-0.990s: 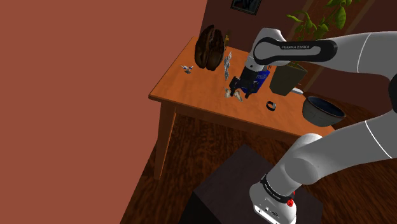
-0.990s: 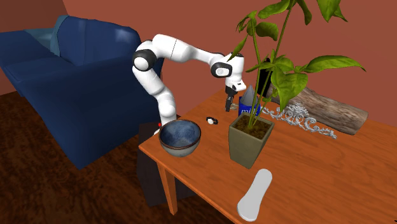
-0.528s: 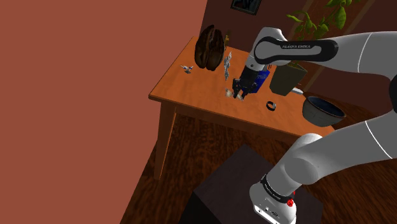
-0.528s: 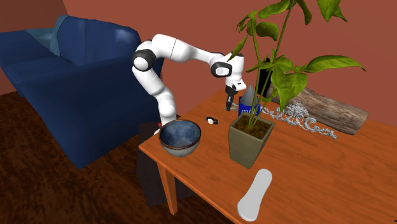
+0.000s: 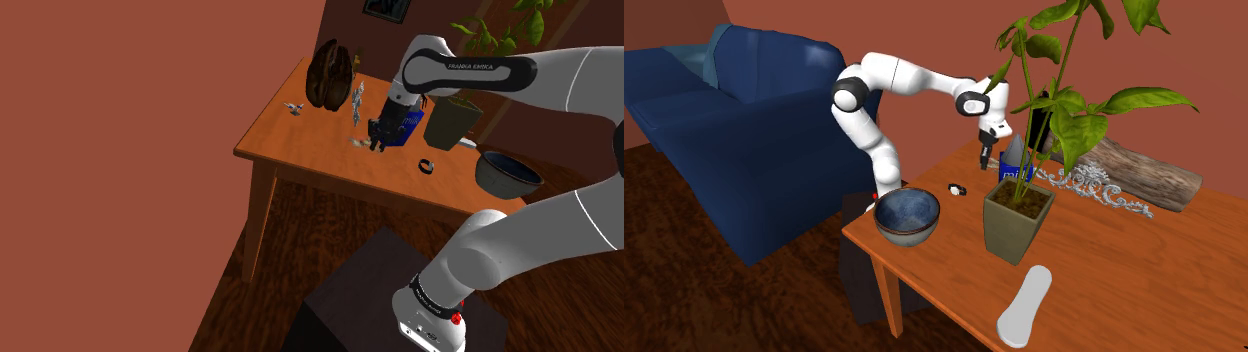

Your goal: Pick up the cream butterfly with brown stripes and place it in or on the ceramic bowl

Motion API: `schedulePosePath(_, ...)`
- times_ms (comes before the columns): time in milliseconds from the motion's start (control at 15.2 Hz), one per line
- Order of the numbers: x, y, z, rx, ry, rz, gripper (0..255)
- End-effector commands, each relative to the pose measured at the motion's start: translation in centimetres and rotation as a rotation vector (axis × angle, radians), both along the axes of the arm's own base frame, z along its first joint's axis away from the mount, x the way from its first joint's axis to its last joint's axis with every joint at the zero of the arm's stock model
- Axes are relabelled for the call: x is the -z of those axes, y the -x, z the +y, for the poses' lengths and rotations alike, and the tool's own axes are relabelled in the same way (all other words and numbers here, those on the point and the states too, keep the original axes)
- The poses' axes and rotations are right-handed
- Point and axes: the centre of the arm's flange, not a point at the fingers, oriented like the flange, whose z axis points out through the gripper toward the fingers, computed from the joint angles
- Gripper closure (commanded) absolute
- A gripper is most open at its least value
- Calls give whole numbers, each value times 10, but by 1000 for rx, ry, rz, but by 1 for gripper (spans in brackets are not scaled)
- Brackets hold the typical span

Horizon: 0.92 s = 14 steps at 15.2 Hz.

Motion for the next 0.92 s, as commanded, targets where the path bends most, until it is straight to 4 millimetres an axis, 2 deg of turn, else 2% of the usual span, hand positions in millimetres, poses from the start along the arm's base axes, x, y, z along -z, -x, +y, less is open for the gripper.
schedulePosePath(0, -10, 0, 1, 0, 0, 1, 255)
schedulePosePath(264, -31, 0, 1, 0, 0, 1, 255)
schedulePosePath(330, -26, 1, 2, 0, 0, 0, 255)
schedulePosePath(396, -26, 1, 2, 0, 0, 0, 0)
schedulePosePath(792, -16, -64, -45, 4, 27, 25, 0)
schedulePosePath(858, -16, -66, -46, 4, 28, 26, 0)
